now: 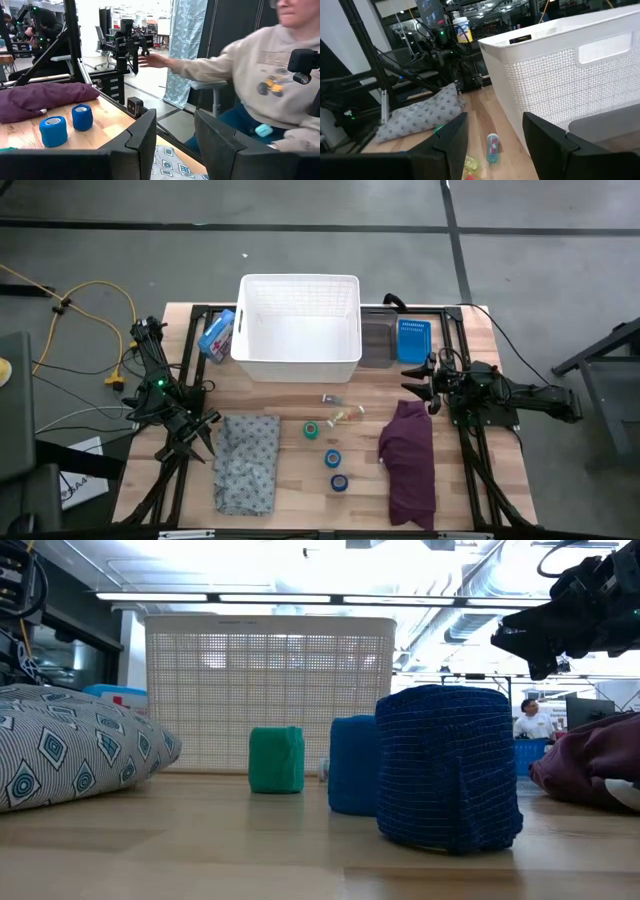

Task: Pick & Place Medicine items

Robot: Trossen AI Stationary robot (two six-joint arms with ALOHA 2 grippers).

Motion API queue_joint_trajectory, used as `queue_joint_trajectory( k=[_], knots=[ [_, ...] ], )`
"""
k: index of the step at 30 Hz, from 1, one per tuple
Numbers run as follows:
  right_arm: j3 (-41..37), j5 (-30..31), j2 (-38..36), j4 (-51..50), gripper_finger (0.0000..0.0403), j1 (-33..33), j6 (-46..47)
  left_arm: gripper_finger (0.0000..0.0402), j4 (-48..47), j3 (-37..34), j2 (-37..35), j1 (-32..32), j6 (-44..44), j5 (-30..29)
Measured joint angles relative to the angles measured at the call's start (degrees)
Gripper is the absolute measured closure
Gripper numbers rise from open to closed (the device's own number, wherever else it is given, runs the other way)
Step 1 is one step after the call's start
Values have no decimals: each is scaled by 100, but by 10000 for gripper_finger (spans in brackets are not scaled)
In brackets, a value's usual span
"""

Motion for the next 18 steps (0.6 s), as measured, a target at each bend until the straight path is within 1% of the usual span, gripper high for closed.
queue_joint_trajectory(
  k=[4, 18],
  knots=[
    [1, 124, -2, 10, 227, -2, -240, 274, 2, 0, -1, 0, 0, 0],
    [1, 106, -1, 53, 227, -2, -201, 274, 1, 0, -1, 0, 0, 0]
  ],
)
